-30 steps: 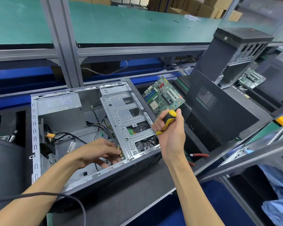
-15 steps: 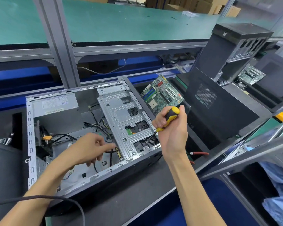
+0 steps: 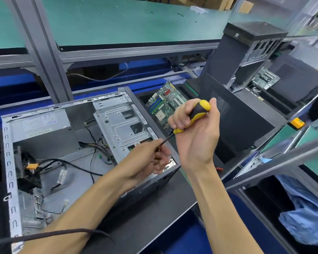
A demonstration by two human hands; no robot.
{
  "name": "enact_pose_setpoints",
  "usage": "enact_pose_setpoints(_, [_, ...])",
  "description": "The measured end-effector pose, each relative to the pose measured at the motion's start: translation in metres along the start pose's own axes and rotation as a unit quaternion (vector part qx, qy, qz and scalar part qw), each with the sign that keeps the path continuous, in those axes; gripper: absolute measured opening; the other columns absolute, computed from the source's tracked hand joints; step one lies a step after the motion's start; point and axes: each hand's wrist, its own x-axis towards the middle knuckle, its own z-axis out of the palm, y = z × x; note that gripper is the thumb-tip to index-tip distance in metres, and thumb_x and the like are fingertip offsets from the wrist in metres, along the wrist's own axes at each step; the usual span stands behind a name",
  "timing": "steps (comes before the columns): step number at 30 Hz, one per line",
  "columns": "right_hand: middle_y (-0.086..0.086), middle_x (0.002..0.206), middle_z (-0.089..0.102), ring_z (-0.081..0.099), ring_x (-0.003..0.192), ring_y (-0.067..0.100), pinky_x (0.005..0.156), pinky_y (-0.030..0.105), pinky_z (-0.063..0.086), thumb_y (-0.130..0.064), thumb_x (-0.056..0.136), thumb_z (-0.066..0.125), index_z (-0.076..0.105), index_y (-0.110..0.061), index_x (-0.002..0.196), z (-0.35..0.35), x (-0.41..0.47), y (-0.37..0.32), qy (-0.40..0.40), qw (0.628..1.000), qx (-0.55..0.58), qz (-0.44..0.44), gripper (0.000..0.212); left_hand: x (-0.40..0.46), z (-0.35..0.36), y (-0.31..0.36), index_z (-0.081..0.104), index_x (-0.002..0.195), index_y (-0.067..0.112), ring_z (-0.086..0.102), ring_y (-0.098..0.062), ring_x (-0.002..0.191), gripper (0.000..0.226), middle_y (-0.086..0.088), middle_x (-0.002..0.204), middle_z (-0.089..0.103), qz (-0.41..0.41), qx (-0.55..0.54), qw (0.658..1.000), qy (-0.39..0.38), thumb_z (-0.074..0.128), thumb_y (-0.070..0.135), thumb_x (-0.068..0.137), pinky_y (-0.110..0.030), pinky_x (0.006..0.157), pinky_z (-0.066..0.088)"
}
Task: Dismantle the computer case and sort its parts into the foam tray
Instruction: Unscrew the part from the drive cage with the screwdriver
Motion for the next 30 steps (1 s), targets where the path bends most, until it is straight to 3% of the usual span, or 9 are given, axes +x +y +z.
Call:
enact_pose_setpoints(3, [-0.001,0.059,0.032,0.026,0.056,0.018,0.058,0.029,0.031,-0.04,0.108,0.022,0.052,-0.012,0.071,-0.011,0.005,-0.02,0.011,1.0,0.007,-0.018,0.055,0.012,0.015,0.003,0.04,0.061,0.021,0.013,-0.012,0.051,0.046,0.004,0.058,0.02,-0.024,-0.038,0.999,-0.02,0.038,0.029,0.106,-0.022,0.044,0.011])
enact_pose_setpoints(7, [-0.002,0.058,0.03,0.026,0.056,0.017,0.056,0.028,0.032,-0.04,0.108,0.023,0.05,-0.013,0.07,-0.039,0.01,-0.056,0.058,0.997,0.02,-0.054,0.053,0.024,0.029,-0.007,0.025,0.066,0.023,0.01,-0.012,0.049,0.037,0.004,0.062,0.015,-0.032,-0.026,0.999,-0.028,0.039,0.025,0.1,-0.022,0.041,0.012])
enact_pose_setpoints(11, [-0.002,0.059,0.03,0.026,0.056,0.017,0.055,0.028,0.031,-0.041,0.107,0.026,0.051,-0.014,0.069,-0.08,0.011,-0.088,0.113,0.99,0.02,-0.08,0.053,0.035,0.067,-0.029,0.032,0.066,0.021,0.011,-0.014,0.053,0.025,0.003,0.064,0.019,-0.074,0.02,0.996,-0.042,0.039,0.016,0.09,-0.022,0.04,0.016])
enact_pose_setpoints(15, [-0.002,0.06,0.03,0.027,0.056,0.017,0.055,0.027,0.031,-0.042,0.107,0.026,0.052,-0.014,0.07,-0.132,0.005,-0.094,0.165,0.984,0.025,-0.059,0.053,0.054,0.106,-0.063,0.053,0.051,0.022,0.026,-0.012,0.049,0.04,0.005,0.057,0.035,-0.1,0.135,0.986,0.0,0.05,0.007,0.087,-0.022,0.043,0.027])
enact_pose_setpoints(19, [-0.002,0.061,0.028,0.024,0.057,0.017,0.053,0.026,0.032,-0.044,0.107,0.029,0.054,-0.015,0.068,-0.19,0.0,-0.079,0.224,0.974,0.037,0.004,0.055,0.091,0.107,-0.095,0.059,0.084,0.016,0.038,-0.006,0.044,0.03,0.004,0.06,0.049,-0.047,0.404,0.914,0.007,0.036,0.004,0.101,-0.02,0.046,0.032])
enact_pose_setpoints(22, [-0.002,0.062,0.025,0.02,0.058,0.017,0.052,0.027,0.028,-0.046,0.107,0.029,0.053,-0.016,0.067,-0.227,-0.002,-0.055,0.266,0.959,0.06,0.078,0.056,0.121,0.092,-0.119,0.051,0.106,0.01,0.06,-0.018,0.066,0.013,-0.009,0.084,0.067,-0.007,0.508,0.856,0.095,0.039,0.007,0.102,-0.031,0.066,0.049])
enact_pose_setpoints(25, [-0.003,0.061,0.026,0.023,0.054,0.015,0.052,0.028,0.027,-0.047,0.107,0.029,0.052,-0.017,0.066,-0.257,-0.004,-0.028,0.287,0.945,0.076,0.139,0.056,0.144,0.079,-0.137,0.052,0.096,0.016,0.067,-0.025,0.077,0.005,-0.007,0.083,0.07,0.012,0.517,0.837,0.178,0.054,0.013,0.099,-0.046,0.075,0.055])
enact_pose_setpoints(28, [-0.003,0.06,0.029,0.025,0.053,0.015,0.05,0.027,0.029,-0.048,0.106,0.03,0.055,-0.018,0.064,-0.278,-0.005,-0.011,0.288,0.938,0.083,0.174,0.057,0.161,0.074,-0.147,0.054,0.08,0.025,0.06,-0.012,0.067,0.019,0.009,0.073,0.064,0.058,0.524,0.816,0.24,0.067,0.019,0.093,-0.036,0.067,0.052])
enact_pose_setpoints(30, [-0.003,0.06,0.028,0.024,0.053,0.015,0.049,0.026,0.029,-0.048,0.106,0.031,0.056,-0.018,0.062,-0.286,-0.004,-0.005,0.289,0.934,0.085,0.19,0.059,0.172,0.075,-0.15,0.057,0.075,0.026,0.054,-0.01,0.072,0.022,0.012,0.078,0.054,0.078,0.538,0.798,0.261,0.071,0.016,0.088,-0.028,0.069,0.043])
